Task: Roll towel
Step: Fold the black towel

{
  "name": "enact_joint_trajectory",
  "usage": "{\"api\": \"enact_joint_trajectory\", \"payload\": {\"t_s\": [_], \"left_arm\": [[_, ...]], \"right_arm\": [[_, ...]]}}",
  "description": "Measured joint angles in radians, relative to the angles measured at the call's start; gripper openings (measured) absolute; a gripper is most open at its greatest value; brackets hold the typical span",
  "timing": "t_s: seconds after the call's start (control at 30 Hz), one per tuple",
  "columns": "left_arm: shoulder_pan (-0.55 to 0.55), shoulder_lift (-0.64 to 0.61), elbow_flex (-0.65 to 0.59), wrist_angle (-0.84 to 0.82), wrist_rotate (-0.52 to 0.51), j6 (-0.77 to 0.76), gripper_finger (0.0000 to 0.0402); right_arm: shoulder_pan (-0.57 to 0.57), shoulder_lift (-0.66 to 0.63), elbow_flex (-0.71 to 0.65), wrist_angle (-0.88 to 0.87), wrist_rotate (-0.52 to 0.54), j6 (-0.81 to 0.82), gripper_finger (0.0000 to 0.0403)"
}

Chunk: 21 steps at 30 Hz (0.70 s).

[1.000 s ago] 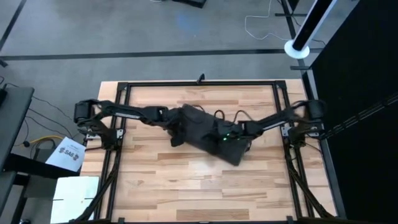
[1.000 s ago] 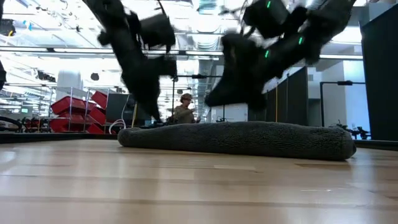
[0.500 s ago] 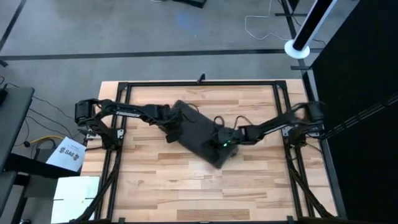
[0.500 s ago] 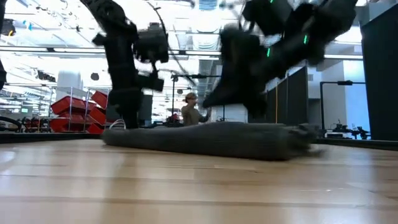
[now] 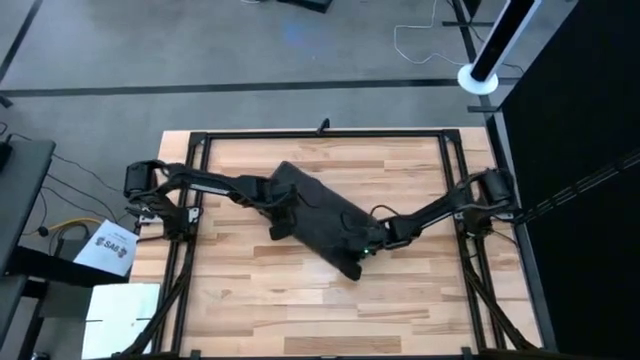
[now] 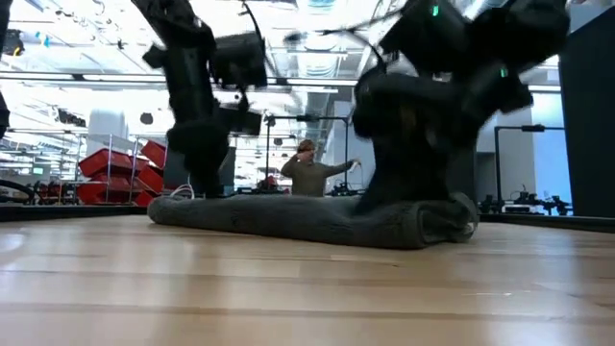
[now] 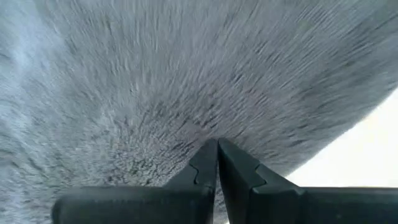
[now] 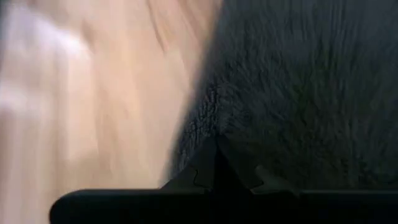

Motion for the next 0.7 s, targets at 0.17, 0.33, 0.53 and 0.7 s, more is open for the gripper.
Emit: {"api": "enact_joint_trajectory", "payload": {"t_s": [0.17,0.33,0.53,0.7], "left_arm": [[0.001,0.064,-0.034,-0.021,-0.006,-0.089,0.0000],[-0.056,0.044,-0.013,-0.076,0.000,-0.197,0.0000],[-0.073,0.003,0.115,-0.183,0.081,-0.261,0.0000],[-0.093,-0.038,0.194,-0.326,0.122,-0.161,0.0000]], "right_arm": [[-0.004,0.004,0.009,-0.074,-0.049,-0.060,0.0000],[-0.025,-0.093,0.003,-0.277,-0.052,-0.193,0.0000],[-0.049,-0.257,-0.005,-0.442,-0.074,-0.246,0.0000],[-0.060,-0.372,-0.004,-0.391,-0.071,-0.220,0.0000]]}}
